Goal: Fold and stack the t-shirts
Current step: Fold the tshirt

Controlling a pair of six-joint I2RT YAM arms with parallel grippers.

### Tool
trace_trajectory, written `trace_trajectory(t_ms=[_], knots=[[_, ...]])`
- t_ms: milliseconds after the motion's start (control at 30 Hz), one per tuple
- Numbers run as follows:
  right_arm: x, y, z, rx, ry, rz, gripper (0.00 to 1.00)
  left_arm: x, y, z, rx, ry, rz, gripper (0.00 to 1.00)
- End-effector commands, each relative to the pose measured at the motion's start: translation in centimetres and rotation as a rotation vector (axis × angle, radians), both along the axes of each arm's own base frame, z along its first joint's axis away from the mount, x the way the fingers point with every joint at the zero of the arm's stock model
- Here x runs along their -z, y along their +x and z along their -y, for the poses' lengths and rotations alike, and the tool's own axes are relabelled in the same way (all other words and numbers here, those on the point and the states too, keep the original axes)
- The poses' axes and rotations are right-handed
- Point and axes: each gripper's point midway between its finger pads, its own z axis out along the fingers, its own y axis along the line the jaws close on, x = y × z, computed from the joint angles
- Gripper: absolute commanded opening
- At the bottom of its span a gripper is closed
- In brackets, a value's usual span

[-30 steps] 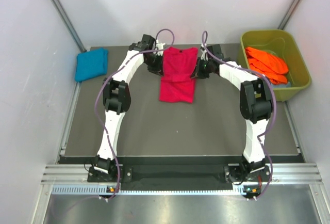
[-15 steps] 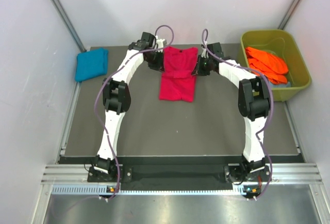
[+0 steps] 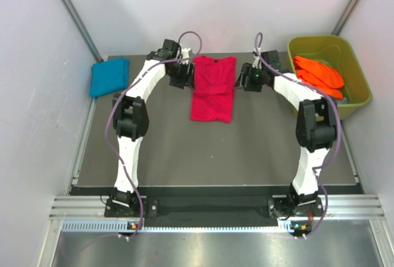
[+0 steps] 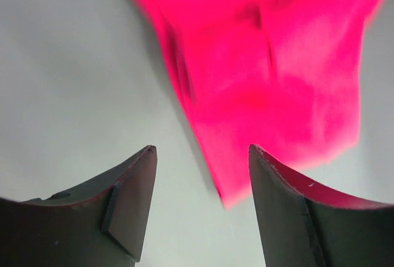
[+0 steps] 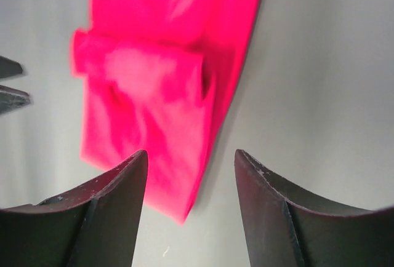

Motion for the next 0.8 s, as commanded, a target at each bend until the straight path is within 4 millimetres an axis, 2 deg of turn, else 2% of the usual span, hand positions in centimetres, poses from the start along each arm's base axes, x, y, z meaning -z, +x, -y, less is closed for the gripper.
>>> trace_trajectory(t_ms=[0,33,67,100,167,300,533,767], knots=[[-3.2,-4.2,-1.0,-0.042,0.174,-0.046,0.59,-2.3,-4.8,-1.1,-0.017,-0.069,-0.105,0.66],[-2.6,-5.2,-1.1,-0.040,0.196,-0.077,0.59,-2.0,-5.9,-0.8,-0.013,-0.099,-0.150,0.67],[-0.6,-7.0,-1.2,-0.038,0.209,-0.144,0.59,-1.2,-6.7,-0.8,-0.017,-0.107,-0.191,0.68],[-0.4,-7.7,-1.6,-0.037,0.234,-0.159,0.59,0.3,-7.7,-1.1,-0.026,-0.113,-0.247,0.70],[1.5,-9.4,-1.8,-0.040,0.243,-0.220,0.59,1.1,-8.4,-0.7,-0.043,-0.164,-0.302,0.74],[4.4,-11.0,-2.8,-0.043,0.275,-0.330,0.58,3.0,-9.0,-0.4,-0.062,-0.200,-0.371,0.75],[7.0,-10.3,-4.1,-0.062,0.272,-0.391,0.56,5.6,-8.9,0.7,-0.081,-0.252,-0.464,0.73],[7.9,-10.5,-5.1,-0.070,0.281,-0.425,0.54,7.2,-10.0,1.4,-0.088,-0.284,-0.539,0.71]])
